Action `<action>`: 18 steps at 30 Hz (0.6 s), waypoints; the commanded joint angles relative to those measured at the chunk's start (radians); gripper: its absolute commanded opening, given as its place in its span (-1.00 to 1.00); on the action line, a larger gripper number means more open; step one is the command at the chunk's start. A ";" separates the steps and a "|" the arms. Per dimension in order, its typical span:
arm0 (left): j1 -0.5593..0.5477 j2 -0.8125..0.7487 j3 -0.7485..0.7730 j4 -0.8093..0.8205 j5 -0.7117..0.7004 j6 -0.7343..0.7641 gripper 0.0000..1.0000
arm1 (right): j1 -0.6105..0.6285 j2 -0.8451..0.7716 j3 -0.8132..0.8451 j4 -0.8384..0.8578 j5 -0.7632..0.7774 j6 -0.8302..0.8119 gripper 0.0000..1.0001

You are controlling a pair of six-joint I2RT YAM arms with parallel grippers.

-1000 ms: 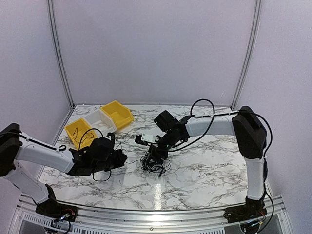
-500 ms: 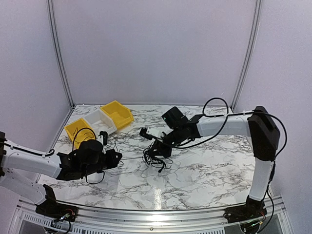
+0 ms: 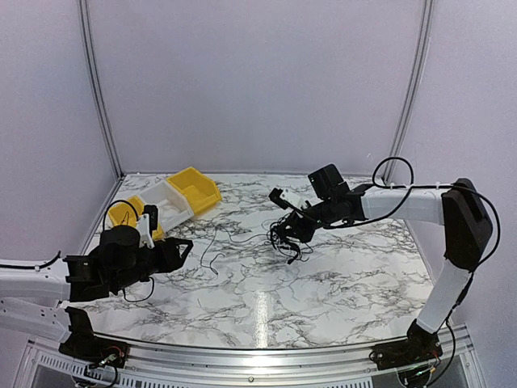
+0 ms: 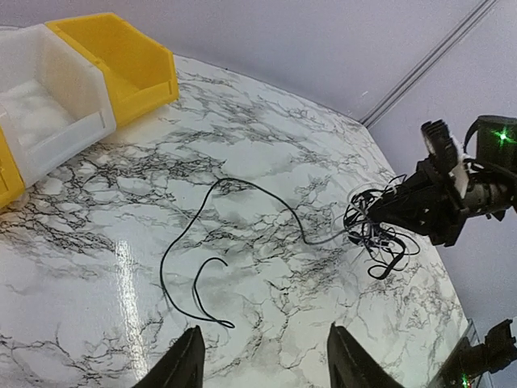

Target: Untangle the cables

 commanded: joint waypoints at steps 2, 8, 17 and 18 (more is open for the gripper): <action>0.001 -0.136 0.031 -0.056 0.007 0.160 0.15 | 0.009 -0.021 -0.024 -0.025 -0.103 -0.110 -0.76; 0.001 0.083 0.213 -0.067 0.191 0.349 0.16 | 0.018 0.000 -0.023 -0.089 -0.262 -0.189 -0.65; 0.003 0.465 0.444 0.025 0.441 0.470 0.06 | 0.054 -0.039 -0.029 -0.115 -0.280 -0.237 -0.63; 0.003 0.504 0.461 0.030 0.459 0.478 0.07 | 0.054 -0.040 -0.028 -0.118 -0.283 -0.237 -0.62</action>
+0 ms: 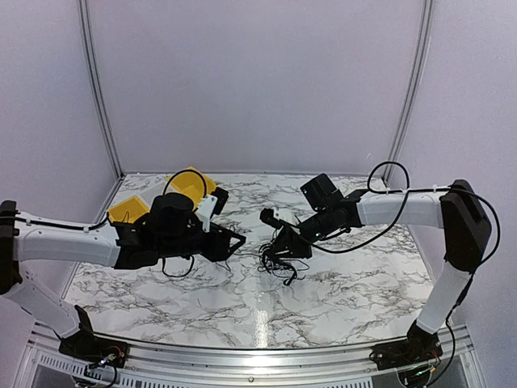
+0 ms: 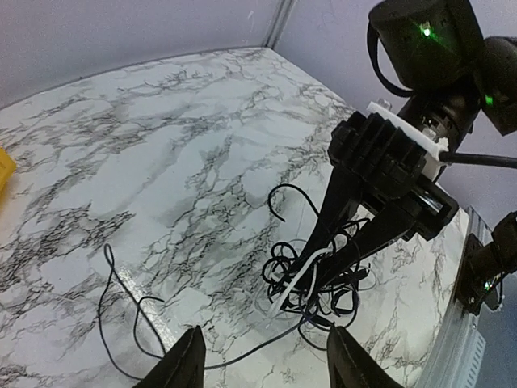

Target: Untangle the cables

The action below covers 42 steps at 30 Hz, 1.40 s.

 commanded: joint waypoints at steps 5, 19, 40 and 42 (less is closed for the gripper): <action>0.003 0.188 0.115 0.064 0.209 0.101 0.11 | 0.015 -0.040 0.015 -0.026 -0.052 -0.028 -0.60; 0.010 0.285 0.163 0.136 0.172 0.088 -0.98 | 0.016 -0.025 0.013 -0.033 -0.057 -0.026 -0.41; 0.010 0.075 -0.107 0.392 0.024 -0.138 -1.00 | 0.058 0.117 0.043 0.062 0.049 0.107 0.48; 0.010 0.084 -0.109 0.401 0.023 -0.147 -1.00 | 0.081 0.110 0.044 0.092 0.124 0.114 0.53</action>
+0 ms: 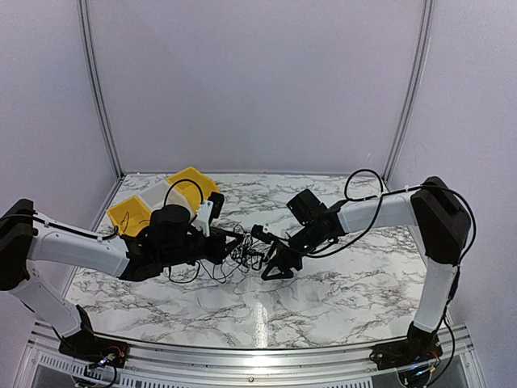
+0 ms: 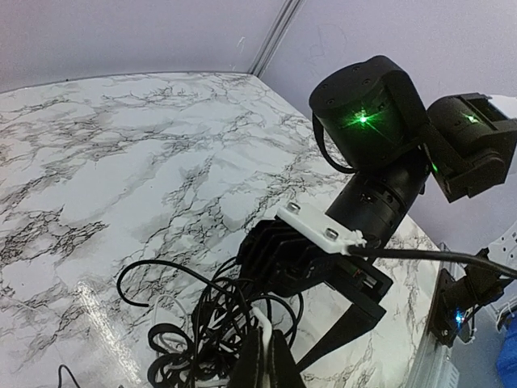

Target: Untangle the cables

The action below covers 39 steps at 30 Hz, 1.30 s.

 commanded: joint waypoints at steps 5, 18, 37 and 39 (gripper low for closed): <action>0.004 0.005 -0.017 0.105 -0.014 -0.065 -1.00 | 0.108 -0.021 0.063 0.145 0.524 0.097 0.79; 0.010 -0.034 -0.053 0.123 0.090 -0.072 -1.00 | 0.111 -0.183 -0.021 0.147 0.519 -0.039 0.83; 0.013 -0.012 -0.130 0.207 0.104 -0.088 -1.00 | 0.142 0.003 0.002 0.214 0.212 -0.084 0.02; 0.013 -0.014 -0.137 0.208 0.101 -0.088 -1.00 | 0.142 -0.001 -0.006 0.241 0.239 -0.066 -0.14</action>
